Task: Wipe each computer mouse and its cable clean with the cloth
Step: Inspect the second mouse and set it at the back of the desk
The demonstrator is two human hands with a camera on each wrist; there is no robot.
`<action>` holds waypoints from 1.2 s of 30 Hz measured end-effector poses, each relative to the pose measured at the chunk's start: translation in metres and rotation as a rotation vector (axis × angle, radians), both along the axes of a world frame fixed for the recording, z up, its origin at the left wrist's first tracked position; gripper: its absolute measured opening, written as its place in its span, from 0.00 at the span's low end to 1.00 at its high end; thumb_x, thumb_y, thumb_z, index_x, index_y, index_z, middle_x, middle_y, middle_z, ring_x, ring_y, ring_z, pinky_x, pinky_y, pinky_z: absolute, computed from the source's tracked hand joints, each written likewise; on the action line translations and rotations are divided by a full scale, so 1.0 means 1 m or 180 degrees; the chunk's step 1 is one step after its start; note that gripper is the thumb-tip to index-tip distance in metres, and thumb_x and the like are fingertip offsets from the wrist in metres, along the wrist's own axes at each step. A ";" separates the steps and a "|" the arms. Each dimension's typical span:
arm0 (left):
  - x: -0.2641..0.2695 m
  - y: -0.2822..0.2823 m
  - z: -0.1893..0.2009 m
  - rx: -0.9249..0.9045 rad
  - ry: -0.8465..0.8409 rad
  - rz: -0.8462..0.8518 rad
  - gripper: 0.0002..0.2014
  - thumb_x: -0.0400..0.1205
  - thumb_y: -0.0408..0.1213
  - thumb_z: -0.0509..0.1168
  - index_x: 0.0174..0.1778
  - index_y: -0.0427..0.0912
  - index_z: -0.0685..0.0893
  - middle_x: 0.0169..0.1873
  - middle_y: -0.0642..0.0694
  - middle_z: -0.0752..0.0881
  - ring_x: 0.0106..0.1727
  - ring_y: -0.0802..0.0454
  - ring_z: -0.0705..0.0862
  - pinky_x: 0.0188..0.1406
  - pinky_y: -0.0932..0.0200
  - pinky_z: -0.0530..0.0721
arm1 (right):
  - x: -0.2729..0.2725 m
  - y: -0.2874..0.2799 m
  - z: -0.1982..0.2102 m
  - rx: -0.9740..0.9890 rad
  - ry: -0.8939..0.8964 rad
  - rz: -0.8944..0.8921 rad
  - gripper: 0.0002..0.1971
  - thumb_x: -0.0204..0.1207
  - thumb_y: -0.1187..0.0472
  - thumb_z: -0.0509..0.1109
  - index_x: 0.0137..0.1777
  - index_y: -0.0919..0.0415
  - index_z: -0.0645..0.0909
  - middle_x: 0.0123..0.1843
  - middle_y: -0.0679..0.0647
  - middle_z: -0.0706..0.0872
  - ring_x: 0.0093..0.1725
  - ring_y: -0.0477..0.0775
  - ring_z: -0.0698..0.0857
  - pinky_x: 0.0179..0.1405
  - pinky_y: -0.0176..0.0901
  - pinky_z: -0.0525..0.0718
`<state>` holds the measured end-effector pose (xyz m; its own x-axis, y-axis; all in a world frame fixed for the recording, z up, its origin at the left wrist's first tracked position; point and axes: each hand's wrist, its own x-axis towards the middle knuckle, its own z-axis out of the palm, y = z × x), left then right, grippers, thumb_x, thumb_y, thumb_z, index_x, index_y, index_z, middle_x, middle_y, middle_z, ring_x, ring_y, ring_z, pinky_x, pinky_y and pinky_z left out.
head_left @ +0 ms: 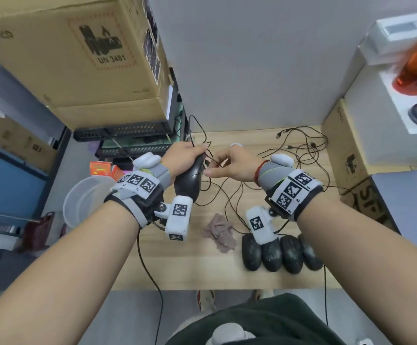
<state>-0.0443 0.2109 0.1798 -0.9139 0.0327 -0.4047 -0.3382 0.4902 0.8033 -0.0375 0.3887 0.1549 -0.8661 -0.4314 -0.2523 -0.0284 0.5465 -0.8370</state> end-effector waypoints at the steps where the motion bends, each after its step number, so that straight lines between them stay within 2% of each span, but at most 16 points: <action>1: -0.005 0.003 0.003 0.0045 0.0007 0.0027 0.17 0.78 0.57 0.71 0.37 0.45 0.91 0.41 0.38 0.92 0.41 0.47 0.85 0.51 0.52 0.83 | -0.004 0.003 0.002 0.0085 0.0112 -0.0021 0.10 0.72 0.47 0.79 0.39 0.53 0.88 0.36 0.43 0.87 0.35 0.38 0.80 0.43 0.37 0.77; 3: -0.011 0.012 0.018 0.0184 -0.0006 0.0053 0.16 0.74 0.57 0.71 0.33 0.47 0.88 0.33 0.41 0.89 0.39 0.46 0.84 0.49 0.50 0.81 | -0.006 0.013 0.015 0.0135 0.0211 -0.0200 0.09 0.75 0.49 0.77 0.37 0.52 0.86 0.31 0.45 0.81 0.31 0.41 0.75 0.38 0.37 0.73; 5: -0.019 0.017 0.026 0.0316 -0.0022 0.0091 0.15 0.72 0.55 0.72 0.33 0.45 0.86 0.28 0.47 0.85 0.37 0.45 0.82 0.46 0.51 0.79 | -0.010 0.022 0.026 0.0014 0.0290 -0.0394 0.10 0.75 0.50 0.77 0.40 0.56 0.87 0.29 0.43 0.79 0.31 0.42 0.74 0.36 0.37 0.72; 8: -0.026 0.025 0.040 0.0471 -0.0018 0.0247 0.14 0.76 0.52 0.71 0.39 0.42 0.87 0.28 0.46 0.85 0.38 0.44 0.83 0.47 0.51 0.79 | -0.013 0.031 0.041 -0.0042 0.0507 -0.0606 0.08 0.74 0.48 0.78 0.40 0.50 0.86 0.33 0.41 0.84 0.35 0.43 0.80 0.40 0.39 0.78; 11: -0.033 0.032 0.047 0.0797 -0.0220 0.0638 0.14 0.85 0.48 0.67 0.51 0.38 0.87 0.30 0.43 0.87 0.35 0.44 0.86 0.44 0.54 0.83 | -0.017 0.033 0.053 -0.0244 0.0612 -0.0810 0.11 0.76 0.46 0.75 0.43 0.53 0.85 0.39 0.48 0.88 0.35 0.48 0.81 0.39 0.44 0.83; 13: -0.034 0.036 0.050 0.0960 -0.0309 0.0659 0.15 0.87 0.48 0.65 0.52 0.38 0.87 0.31 0.43 0.88 0.31 0.46 0.87 0.42 0.54 0.84 | -0.019 0.032 0.061 -0.0298 0.0673 -0.0833 0.13 0.80 0.46 0.71 0.42 0.56 0.86 0.36 0.51 0.86 0.35 0.49 0.79 0.38 0.49 0.86; 14: -0.036 0.038 0.050 0.0966 -0.0330 0.0609 0.17 0.87 0.49 0.65 0.53 0.37 0.87 0.34 0.42 0.89 0.33 0.45 0.87 0.45 0.53 0.85 | -0.021 0.031 0.063 -0.0264 0.0723 -0.0837 0.14 0.81 0.47 0.69 0.40 0.55 0.86 0.34 0.50 0.85 0.34 0.49 0.79 0.38 0.49 0.85; 16: -0.036 0.040 0.051 0.0906 -0.0311 0.0451 0.17 0.86 0.51 0.66 0.50 0.40 0.88 0.39 0.42 0.88 0.39 0.44 0.86 0.52 0.51 0.84 | -0.026 0.032 0.064 -0.0163 0.0809 -0.0905 0.14 0.82 0.50 0.68 0.37 0.54 0.85 0.33 0.48 0.86 0.33 0.48 0.80 0.38 0.43 0.82; 18: -0.038 0.039 0.053 0.0918 -0.0289 0.0374 0.14 0.87 0.50 0.66 0.43 0.44 0.87 0.35 0.45 0.86 0.35 0.46 0.84 0.48 0.54 0.82 | -0.032 0.036 0.064 -0.0179 0.0796 -0.1115 0.13 0.83 0.52 0.67 0.37 0.55 0.83 0.34 0.48 0.88 0.33 0.48 0.83 0.36 0.38 0.80; 21: -0.041 0.036 0.055 0.0840 -0.0284 0.0347 0.13 0.87 0.47 0.66 0.40 0.46 0.87 0.29 0.49 0.85 0.29 0.50 0.82 0.39 0.58 0.80 | -0.040 0.043 0.064 -0.0311 0.0686 -0.1435 0.13 0.84 0.55 0.65 0.39 0.58 0.82 0.35 0.50 0.88 0.32 0.51 0.84 0.32 0.43 0.84; 24: -0.043 0.033 0.054 0.0837 -0.0323 0.0400 0.13 0.87 0.47 0.65 0.41 0.46 0.88 0.33 0.47 0.86 0.31 0.49 0.83 0.42 0.56 0.81 | -0.044 0.047 0.065 -0.0433 0.0582 -0.1624 0.13 0.84 0.57 0.65 0.41 0.62 0.82 0.34 0.53 0.87 0.30 0.56 0.84 0.34 0.49 0.88; 27: -0.046 0.033 0.053 0.0803 -0.0266 0.0530 0.12 0.87 0.48 0.65 0.47 0.44 0.86 0.41 0.42 0.86 0.39 0.44 0.84 0.49 0.52 0.81 | -0.044 0.042 0.067 -0.0663 0.0214 -0.1386 0.08 0.84 0.58 0.66 0.45 0.60 0.80 0.41 0.58 0.89 0.31 0.59 0.85 0.40 0.57 0.90; 30: -0.049 0.036 0.052 0.0771 -0.0210 0.0504 0.13 0.88 0.49 0.64 0.47 0.43 0.84 0.39 0.43 0.85 0.39 0.45 0.84 0.48 0.53 0.80 | -0.039 0.031 0.071 -0.0819 -0.0118 -0.0902 0.10 0.82 0.53 0.69 0.53 0.59 0.77 0.51 0.61 0.88 0.37 0.55 0.86 0.44 0.59 0.90; 33: -0.050 0.038 0.053 0.0855 -0.0191 0.0387 0.17 0.90 0.51 0.60 0.49 0.41 0.85 0.43 0.42 0.86 0.44 0.44 0.85 0.53 0.49 0.84 | -0.033 0.021 0.075 -0.0963 -0.0383 -0.0542 0.16 0.78 0.55 0.74 0.60 0.59 0.75 0.49 0.59 0.84 0.41 0.57 0.87 0.42 0.58 0.91; 36: -0.050 0.040 0.057 0.0928 -0.0095 0.0277 0.19 0.90 0.53 0.59 0.50 0.39 0.84 0.46 0.39 0.87 0.49 0.41 0.86 0.62 0.44 0.85 | -0.030 0.015 0.075 -0.1316 -0.0575 -0.0539 0.18 0.76 0.63 0.77 0.60 0.59 0.73 0.47 0.63 0.82 0.44 0.62 0.86 0.35 0.49 0.89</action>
